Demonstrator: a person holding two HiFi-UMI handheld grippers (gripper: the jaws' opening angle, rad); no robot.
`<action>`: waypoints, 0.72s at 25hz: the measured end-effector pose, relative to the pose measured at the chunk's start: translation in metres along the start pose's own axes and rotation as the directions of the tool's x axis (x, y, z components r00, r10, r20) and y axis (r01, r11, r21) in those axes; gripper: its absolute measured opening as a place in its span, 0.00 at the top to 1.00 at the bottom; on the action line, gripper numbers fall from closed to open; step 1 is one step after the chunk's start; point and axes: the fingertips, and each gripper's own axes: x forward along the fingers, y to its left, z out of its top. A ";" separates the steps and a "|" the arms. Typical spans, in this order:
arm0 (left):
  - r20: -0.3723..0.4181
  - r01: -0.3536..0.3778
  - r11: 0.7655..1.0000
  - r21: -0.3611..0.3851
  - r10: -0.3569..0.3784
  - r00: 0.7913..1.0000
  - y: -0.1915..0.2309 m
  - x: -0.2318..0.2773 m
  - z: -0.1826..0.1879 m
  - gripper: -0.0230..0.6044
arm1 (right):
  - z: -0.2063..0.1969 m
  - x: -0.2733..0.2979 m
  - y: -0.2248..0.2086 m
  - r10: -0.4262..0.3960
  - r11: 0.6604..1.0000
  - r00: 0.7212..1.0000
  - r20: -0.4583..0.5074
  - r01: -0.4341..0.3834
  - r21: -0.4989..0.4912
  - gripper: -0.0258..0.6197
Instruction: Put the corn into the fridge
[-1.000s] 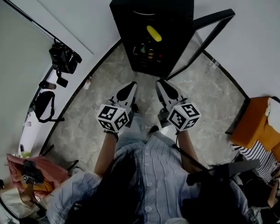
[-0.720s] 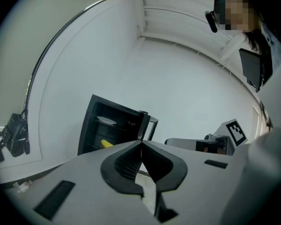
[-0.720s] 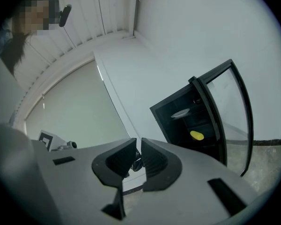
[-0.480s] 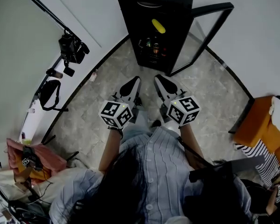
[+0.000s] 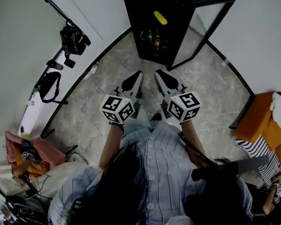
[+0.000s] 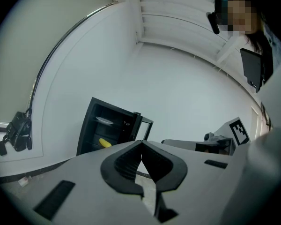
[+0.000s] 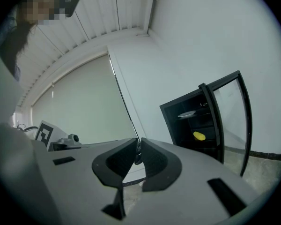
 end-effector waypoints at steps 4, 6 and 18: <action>-0.006 0.004 1.000 -0.001 -0.004 1.000 0.000 -0.007 -0.005 0.95 | -0.007 0.002 0.004 -0.003 1.000 1.000 -0.010 0.003 -0.008 0.90; -0.002 0.000 1.000 -0.001 0.000 1.000 0.003 -0.009 -0.004 0.95 | -0.010 0.005 0.006 0.003 1.000 1.000 -0.017 -0.003 -0.012 0.90; -0.003 -0.013 1.000 0.005 0.013 1.000 0.022 -0.010 0.006 0.95 | -0.014 0.032 0.014 0.022 1.000 0.999 -0.049 -0.023 -0.019 0.90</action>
